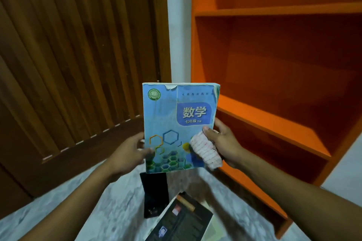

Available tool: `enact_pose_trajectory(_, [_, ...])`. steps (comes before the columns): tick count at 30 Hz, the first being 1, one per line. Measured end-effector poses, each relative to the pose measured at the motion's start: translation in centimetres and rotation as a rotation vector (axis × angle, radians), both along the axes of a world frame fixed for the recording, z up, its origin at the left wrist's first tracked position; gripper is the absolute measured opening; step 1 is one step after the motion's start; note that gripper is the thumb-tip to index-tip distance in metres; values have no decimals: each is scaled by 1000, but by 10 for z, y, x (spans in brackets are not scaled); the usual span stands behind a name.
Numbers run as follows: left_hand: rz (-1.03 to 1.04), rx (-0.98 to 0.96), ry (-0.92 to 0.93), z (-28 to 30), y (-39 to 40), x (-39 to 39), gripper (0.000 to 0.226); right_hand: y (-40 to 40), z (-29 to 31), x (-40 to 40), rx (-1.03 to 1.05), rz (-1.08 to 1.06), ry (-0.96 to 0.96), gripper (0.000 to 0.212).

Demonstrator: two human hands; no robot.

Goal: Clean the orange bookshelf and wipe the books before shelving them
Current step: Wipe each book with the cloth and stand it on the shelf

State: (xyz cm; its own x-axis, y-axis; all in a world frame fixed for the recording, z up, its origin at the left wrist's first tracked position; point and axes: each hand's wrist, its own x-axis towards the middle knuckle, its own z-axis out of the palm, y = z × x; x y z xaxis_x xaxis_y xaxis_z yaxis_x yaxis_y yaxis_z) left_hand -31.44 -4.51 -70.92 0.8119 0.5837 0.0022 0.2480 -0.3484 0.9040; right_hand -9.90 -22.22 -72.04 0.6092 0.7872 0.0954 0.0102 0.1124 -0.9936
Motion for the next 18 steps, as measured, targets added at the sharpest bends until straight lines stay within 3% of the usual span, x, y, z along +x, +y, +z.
enact_pose_trajectory(3, [80,-35,-54,10,1,18,22,4,24,16,-2,-12,-57,25])
enact_pose_trajectory(7, [154,140,-167,33,10,55,24,20,58,43,25,-76,-159,24])
enact_pose_trajectory(12, [216,373,-226,60,12,111,21,38,85,66,94,-447,-182,40])
enact_pose_trajectory(16, [231,310,-306,70,17,173,20,38,73,75,178,-573,-215,3])
enact_pose_trajectory(18, [237,252,-317,70,23,207,18,38,65,84,164,-595,-239,11])
